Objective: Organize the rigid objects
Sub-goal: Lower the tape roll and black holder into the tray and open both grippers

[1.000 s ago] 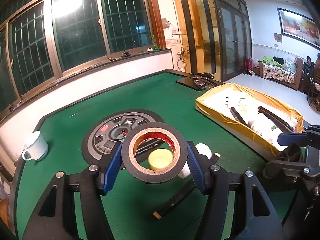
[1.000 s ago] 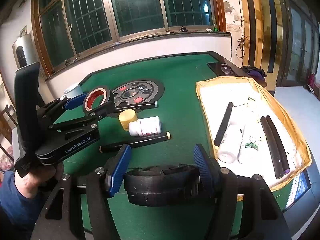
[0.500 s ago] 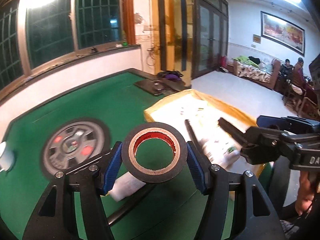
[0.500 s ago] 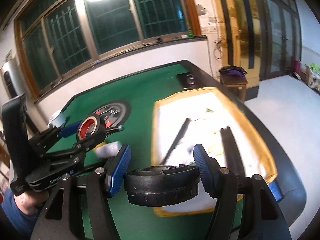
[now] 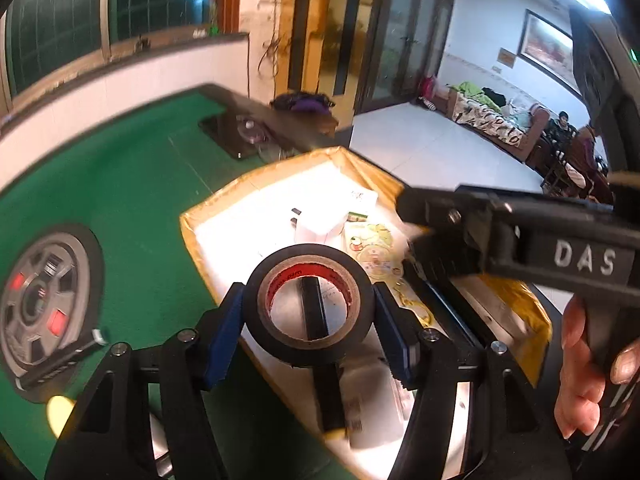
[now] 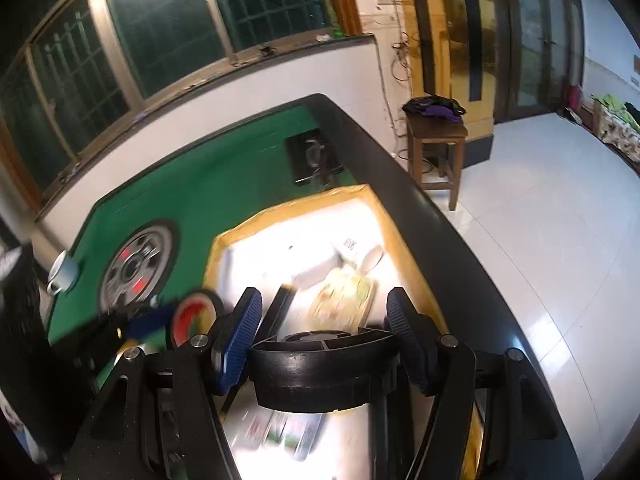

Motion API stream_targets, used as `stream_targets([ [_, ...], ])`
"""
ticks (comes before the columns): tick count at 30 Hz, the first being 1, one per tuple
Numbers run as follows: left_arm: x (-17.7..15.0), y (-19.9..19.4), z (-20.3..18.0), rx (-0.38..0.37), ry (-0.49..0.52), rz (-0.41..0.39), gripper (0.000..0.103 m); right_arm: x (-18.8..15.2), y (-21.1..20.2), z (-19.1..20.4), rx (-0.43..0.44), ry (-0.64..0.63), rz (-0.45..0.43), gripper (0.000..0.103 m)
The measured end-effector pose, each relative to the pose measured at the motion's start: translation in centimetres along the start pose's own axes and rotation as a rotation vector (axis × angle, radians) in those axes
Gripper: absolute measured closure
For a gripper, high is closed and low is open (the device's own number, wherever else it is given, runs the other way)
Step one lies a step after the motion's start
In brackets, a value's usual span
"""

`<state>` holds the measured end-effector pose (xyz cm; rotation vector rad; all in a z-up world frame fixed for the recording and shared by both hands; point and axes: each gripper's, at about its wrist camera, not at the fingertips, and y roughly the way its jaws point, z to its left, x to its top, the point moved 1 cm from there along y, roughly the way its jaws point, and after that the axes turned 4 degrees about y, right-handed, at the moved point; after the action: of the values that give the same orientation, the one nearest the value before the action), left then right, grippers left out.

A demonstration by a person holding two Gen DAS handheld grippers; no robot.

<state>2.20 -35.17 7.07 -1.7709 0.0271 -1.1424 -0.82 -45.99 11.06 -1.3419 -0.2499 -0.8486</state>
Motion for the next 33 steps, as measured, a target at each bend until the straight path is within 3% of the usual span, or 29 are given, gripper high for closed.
stream_targets([
  [7, -0.9, 1.4, -0.4, -0.028, -0.014, 0.032, 0.042, 2.0, 3.4, -1.1, -0.038, 0.012, 0.036, 0.043],
  [13, -1.2, 1.5, -0.9, -0.043, -0.009, 0.054, 0.042, 1.0, 3.8, -1.7, -0.039, 0.003, 0.06, 0.043],
  [27, -2.0, 0.1, -1.6, -0.085, 0.018, 0.092, 0.042, -1.2, 2.2, -2.2, -0.001, 0.026, 0.072, 0.04],
  [33, -2.8, -1.6, -2.0, -0.095, 0.046, 0.073, 0.041, -2.4, -0.8, -2.0, 0.045, 0.066, 0.015, 0.04],
])
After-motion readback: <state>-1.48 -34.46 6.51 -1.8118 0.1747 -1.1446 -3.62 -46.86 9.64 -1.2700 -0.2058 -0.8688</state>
